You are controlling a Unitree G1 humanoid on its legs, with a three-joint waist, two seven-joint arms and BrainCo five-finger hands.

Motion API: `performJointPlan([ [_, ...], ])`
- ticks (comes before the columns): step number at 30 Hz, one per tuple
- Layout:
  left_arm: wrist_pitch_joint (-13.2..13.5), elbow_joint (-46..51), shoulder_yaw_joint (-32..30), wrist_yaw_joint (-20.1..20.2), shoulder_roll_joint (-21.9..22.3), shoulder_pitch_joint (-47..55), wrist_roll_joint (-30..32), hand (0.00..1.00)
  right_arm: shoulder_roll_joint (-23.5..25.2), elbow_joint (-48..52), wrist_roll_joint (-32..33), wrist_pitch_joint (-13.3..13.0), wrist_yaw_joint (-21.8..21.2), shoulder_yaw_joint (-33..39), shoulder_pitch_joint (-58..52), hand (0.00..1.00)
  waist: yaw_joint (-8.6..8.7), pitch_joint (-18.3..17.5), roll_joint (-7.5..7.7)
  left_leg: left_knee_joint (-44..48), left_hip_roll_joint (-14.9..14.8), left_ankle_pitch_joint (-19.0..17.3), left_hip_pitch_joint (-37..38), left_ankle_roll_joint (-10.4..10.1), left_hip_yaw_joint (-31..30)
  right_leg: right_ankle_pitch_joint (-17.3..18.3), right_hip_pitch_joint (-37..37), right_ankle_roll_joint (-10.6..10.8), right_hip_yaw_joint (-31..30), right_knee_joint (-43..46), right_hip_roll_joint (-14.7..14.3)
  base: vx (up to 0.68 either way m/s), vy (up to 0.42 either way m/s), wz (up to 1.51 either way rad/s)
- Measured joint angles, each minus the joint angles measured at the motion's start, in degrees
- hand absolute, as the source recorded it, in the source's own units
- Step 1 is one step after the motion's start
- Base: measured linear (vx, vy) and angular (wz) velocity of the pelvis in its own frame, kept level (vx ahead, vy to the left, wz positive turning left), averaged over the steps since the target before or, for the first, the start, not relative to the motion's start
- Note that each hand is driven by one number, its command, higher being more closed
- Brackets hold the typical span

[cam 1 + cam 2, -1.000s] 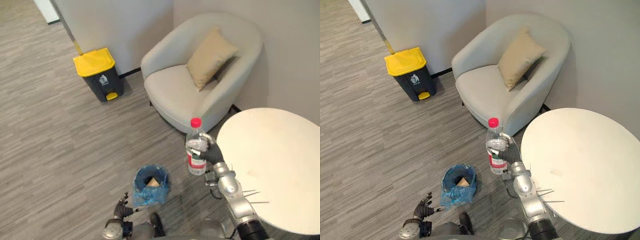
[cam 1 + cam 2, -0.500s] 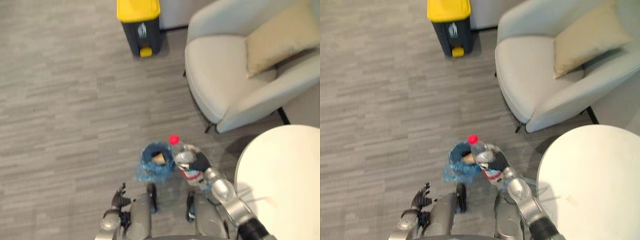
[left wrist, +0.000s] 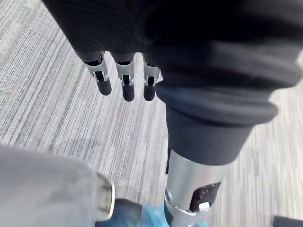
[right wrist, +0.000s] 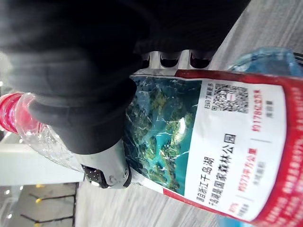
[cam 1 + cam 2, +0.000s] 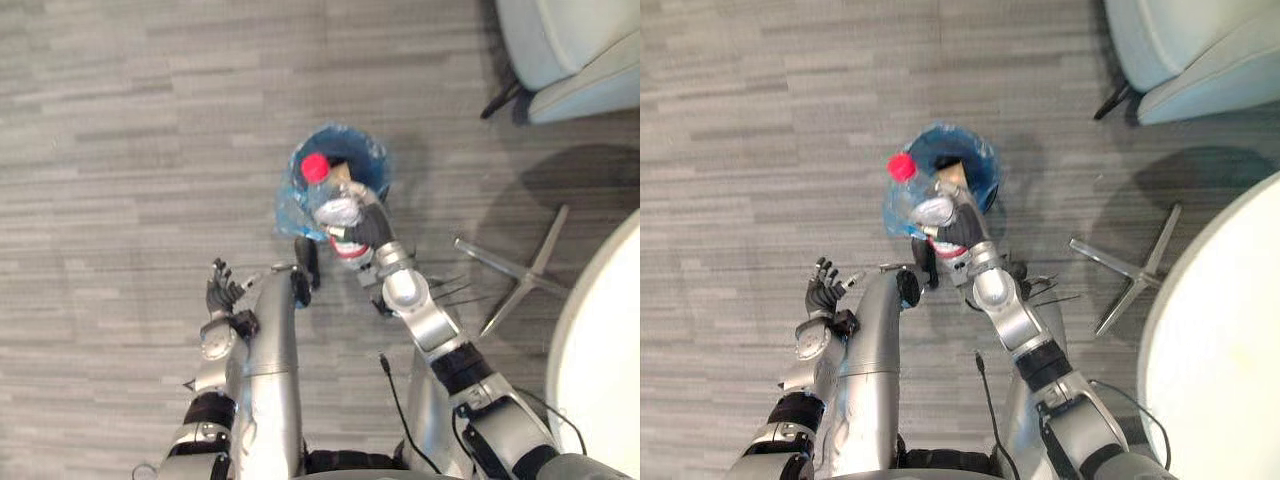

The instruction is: Gather rubbish on tea table into small bin, then transfer packed bag to large trash can.

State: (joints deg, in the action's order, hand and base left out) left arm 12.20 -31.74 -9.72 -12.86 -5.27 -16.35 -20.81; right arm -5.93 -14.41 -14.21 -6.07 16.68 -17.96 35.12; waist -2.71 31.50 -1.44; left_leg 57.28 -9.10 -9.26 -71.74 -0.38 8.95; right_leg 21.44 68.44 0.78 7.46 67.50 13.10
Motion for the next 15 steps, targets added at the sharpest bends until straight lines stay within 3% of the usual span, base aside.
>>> performJointPlan([
  [10,0.6,6.4,0.1,0.1,-1.3,-1.4,-2.3,0.00,-1.6,-3.2,0.1,0.3,4.6,4.3,12.5,1.00,-1.26,0.0,-0.03,2.8,-0.3,0.3,-8.4,0.4,0.1,0.1,8.9,0.4,-1.3,3.6,0.1,-0.05,-0.006,0.00],
  [11,0.6,6.4,0.2,0.2,-1.7,-1.8,-2.3,0.00,-1.9,-3.5,0.2,0.3,4.9,4.7,13.0,0.00,-1.29,0.0,-0.03,2.8,-0.3,0.4,-9.0,0.5,0.0,0.1,9.5,0.3,-1.3,3.7,0.1,-0.03,-0.006,0.05],
  [15,0.6,6.3,0.2,0.2,-2.0,-2.4,-2.2,0.00,-3.1,-6.3,0.7,0.4,5.9,6.4,13.3,0.00,-1.36,0.0,-0.04,2.8,0.0,0.6,-9.6,0.4,-0.4,0.4,10.0,0.2,-1.3,4.1,0.2,-0.03,-0.001,0.07],
])
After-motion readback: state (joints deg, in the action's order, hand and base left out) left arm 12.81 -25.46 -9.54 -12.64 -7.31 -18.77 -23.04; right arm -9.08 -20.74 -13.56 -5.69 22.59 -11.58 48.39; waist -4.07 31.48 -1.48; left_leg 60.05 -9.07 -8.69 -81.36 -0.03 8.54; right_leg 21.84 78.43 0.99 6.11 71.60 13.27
